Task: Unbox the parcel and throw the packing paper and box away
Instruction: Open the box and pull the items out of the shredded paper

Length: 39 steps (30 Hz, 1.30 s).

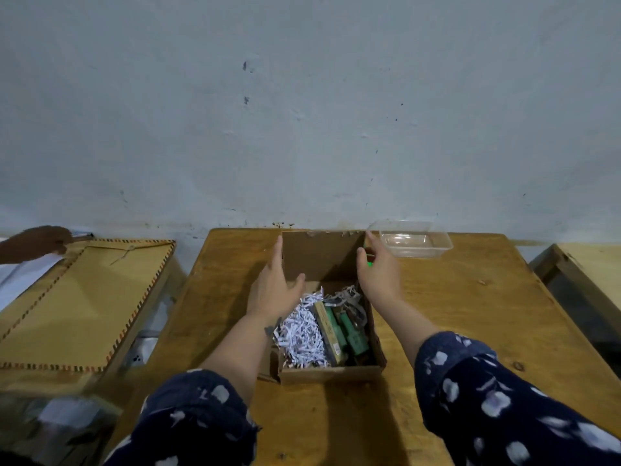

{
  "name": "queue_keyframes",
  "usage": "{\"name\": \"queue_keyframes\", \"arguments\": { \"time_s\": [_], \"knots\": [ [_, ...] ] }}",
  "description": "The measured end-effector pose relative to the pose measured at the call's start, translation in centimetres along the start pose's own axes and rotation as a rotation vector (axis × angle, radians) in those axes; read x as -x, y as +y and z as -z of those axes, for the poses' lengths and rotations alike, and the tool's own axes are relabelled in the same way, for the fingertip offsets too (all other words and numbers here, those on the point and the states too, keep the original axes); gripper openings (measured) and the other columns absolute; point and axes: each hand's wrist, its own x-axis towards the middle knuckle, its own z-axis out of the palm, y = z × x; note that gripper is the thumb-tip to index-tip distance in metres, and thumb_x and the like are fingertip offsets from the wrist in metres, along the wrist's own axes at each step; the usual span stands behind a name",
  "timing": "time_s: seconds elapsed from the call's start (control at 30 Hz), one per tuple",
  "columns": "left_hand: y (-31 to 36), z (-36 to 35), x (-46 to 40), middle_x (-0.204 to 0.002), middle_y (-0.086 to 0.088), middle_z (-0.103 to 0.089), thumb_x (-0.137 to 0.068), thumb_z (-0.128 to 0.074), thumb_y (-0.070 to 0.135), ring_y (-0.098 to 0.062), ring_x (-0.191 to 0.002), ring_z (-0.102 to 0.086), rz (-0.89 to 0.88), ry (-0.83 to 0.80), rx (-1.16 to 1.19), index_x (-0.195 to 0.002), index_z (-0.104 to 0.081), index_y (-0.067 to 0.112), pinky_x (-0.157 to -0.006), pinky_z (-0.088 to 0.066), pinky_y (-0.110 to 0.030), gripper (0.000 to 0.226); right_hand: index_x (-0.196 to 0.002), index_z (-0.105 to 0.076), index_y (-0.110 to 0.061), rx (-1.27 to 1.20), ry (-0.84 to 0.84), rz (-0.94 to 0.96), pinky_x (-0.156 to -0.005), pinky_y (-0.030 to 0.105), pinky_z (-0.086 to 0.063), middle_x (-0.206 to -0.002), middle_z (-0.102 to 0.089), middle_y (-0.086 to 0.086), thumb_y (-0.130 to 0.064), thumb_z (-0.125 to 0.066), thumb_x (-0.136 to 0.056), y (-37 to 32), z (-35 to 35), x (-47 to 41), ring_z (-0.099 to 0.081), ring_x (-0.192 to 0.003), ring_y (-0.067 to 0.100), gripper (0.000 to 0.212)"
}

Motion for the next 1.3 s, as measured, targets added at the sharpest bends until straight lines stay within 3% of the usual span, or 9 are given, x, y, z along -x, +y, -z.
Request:
{"name": "queue_keyframes", "arguments": {
  "time_s": [0.07,0.27,0.4,0.53,0.63,0.7,0.83,1.07,1.3],
  "knots": [
    [-0.2,0.0,-1.4,-0.134,-0.012,-0.054,-0.094,-0.056,0.033,-0.008,-0.077,-0.056,0.020,-0.021,-0.099,-0.151,0.010,0.032,-0.062,-0.046,-0.023,0.087,-0.146,-0.037,-0.019,0.023,-0.015,-0.011,-0.085,0.024,-0.042,-0.141,-0.050,0.005,-0.023,-0.047,-0.098,-0.2,-0.8,-1.2,-0.056,-0.115,0.022,0.048],
    [-1.0,-1.0,-3.7,-0.129,-0.007,-0.058,-0.094,-0.057,0.030,-0.022,-0.108,-0.060,0.047,-0.003,-0.205,-0.152,0.005,0.028,-0.094,-0.050,-0.045,0.085,-0.146,-0.036,-0.017,0.082,-0.066,-0.052,-0.104,0.033,-0.038,-0.151,-0.034,0.008,-0.027,-0.051,-0.097,-0.2,-2.0,-2.7,-0.039,-0.135,0.026,0.052],
    [-0.8,-1.0,-4.3,-0.160,-0.004,-0.016,-0.093,-0.056,0.030,-0.023,-0.147,-0.017,-0.003,0.025,-0.257,-0.153,0.000,0.023,-0.119,-0.016,-0.049,0.083,-0.146,-0.037,-0.015,0.067,-0.087,-0.042,-0.104,0.033,-0.038,-0.150,-0.038,0.008,-0.030,-0.051,-0.097,-0.1,-1.7,-2.9,-0.040,-0.134,0.025,0.053],
    [0.4,-0.1,-3.9,-0.162,0.001,-0.004,-0.093,-0.053,0.025,-0.017,-0.149,-0.001,-0.184,0.121,-0.326,-0.152,-0.012,0.021,-0.117,0.003,-0.044,0.073,-0.145,-0.037,-0.020,0.103,-0.100,-0.017,-0.108,0.042,-0.039,-0.146,-0.043,0.010,-0.032,-0.055,-0.094,-0.2,-0.9,-2.7,-0.041,-0.134,0.027,0.056],
    [1.0,0.4,-3.0,-0.160,0.002,-0.015,-0.092,-0.053,0.021,-0.018,-0.148,-0.011,-0.275,0.047,-0.292,-0.150,-0.022,0.023,-0.120,-0.007,-0.043,0.066,-0.142,-0.041,-0.021,0.181,-0.099,0.037,-0.109,0.040,-0.034,-0.148,-0.037,0.012,-0.021,-0.056,-0.093,-0.3,0.0,-1.5,-0.036,-0.136,0.030,0.052],
    [1.1,0.5,-2.0,-0.158,0.004,-0.021,-0.092,-0.055,0.024,-0.020,-0.144,-0.024,-0.268,-0.073,-0.227,-0.147,-0.030,0.026,-0.118,-0.021,-0.047,0.060,-0.137,-0.048,-0.020,0.199,-0.138,0.082,-0.105,0.038,-0.040,-0.140,-0.046,0.011,-0.014,-0.057,-0.091,-0.1,0.3,-0.2,-0.046,-0.127,0.028,0.047],
    [0.3,0.2,0.2,-0.157,0.004,-0.022,-0.090,-0.060,0.039,-0.022,-0.141,-0.030,-0.163,-0.327,-0.190,-0.143,-0.038,0.030,-0.114,-0.029,-0.046,0.058,-0.136,-0.050,-0.017,0.296,-0.439,0.129,-0.100,0.035,-0.046,-0.136,-0.054,0.010,-0.015,-0.060,-0.090,0.8,0.4,2.7,-0.054,-0.120,0.024,0.047],
    [-2.3,-0.1,1.4,-0.161,0.001,-0.012,-0.065,-0.085,0.041,-0.026,-0.147,-0.014,-0.053,-0.543,-0.208,-0.151,-0.019,0.033,-0.117,-0.020,-0.053,0.108,-0.152,-0.004,-0.023,0.599,-0.669,0.068,-0.114,0.044,-0.028,-0.161,-0.007,0.010,-0.044,-0.075,-0.074,2.1,-0.8,5.1,-0.023,-0.143,0.033,0.107],
    [-2.9,-0.9,1.3,-0.161,0.000,-0.013,-0.068,-0.085,0.027,-0.025,-0.147,-0.016,-0.084,-0.644,-0.352,-0.153,-0.006,0.030,-0.118,-0.021,-0.043,0.116,-0.151,0.009,-0.022,0.650,-0.736,-0.015,-0.109,0.045,-0.034,-0.157,-0.015,0.016,-0.044,-0.083,-0.064,1.9,-2.8,4.7,-0.032,-0.139,0.035,0.128]
  ]
}}
